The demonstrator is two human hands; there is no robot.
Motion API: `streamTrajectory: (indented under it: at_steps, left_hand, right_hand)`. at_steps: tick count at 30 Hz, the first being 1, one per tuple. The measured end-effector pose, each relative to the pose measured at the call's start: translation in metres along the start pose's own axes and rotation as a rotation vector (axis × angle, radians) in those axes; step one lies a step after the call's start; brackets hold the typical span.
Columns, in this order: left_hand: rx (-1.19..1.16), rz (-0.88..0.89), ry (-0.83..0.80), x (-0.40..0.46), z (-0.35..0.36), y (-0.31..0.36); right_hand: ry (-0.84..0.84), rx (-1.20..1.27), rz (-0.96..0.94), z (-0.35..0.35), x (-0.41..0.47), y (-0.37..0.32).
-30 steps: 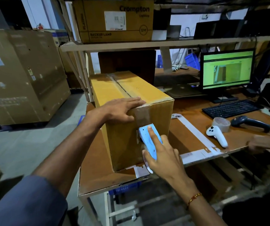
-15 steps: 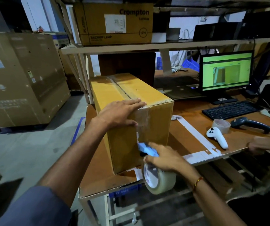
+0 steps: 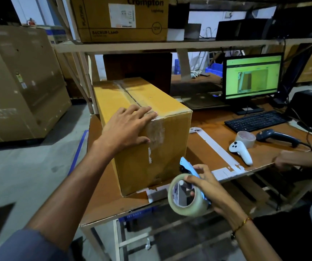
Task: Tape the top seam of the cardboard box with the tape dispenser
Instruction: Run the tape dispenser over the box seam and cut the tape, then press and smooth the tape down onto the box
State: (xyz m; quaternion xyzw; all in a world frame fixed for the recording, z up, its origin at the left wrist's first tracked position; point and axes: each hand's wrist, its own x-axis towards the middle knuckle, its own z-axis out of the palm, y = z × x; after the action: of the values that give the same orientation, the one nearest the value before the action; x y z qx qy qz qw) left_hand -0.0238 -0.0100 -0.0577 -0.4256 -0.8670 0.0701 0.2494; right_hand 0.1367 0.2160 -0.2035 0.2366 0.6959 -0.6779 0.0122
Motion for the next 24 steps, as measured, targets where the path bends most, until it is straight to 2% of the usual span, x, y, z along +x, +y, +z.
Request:
streamTrajectory:
  at_steps: [3, 7, 15, 21, 24]
  left_hand:
    - [0.057, -0.046, 0.072, -0.009, 0.0, 0.01]
    - [0.016, -0.218, 0.13, -0.026, 0.007, 0.032]
    - [-0.04, -0.553, 0.204, -0.021, 0.019, 0.068]
    - [-0.03, -0.669, 0.258, -0.011, 0.021, 0.081]
    - [-0.032, -0.714, 0.259, -0.009, 0.021, 0.086]
  right_hand:
    - [0.101, 0.06, -0.023, -0.022, 0.01, 0.001]
    - [0.172, 0.085, -0.031, -0.052, 0.037, 0.003]
    - [0.078, 0.154, -0.007, -0.101, 0.121, 0.001]
    - [0.043, 0.088, -0.041, -0.115, 0.178, 0.001]
    - [0.074, -0.04, -0.12, -0.117, 0.199, 0.002]
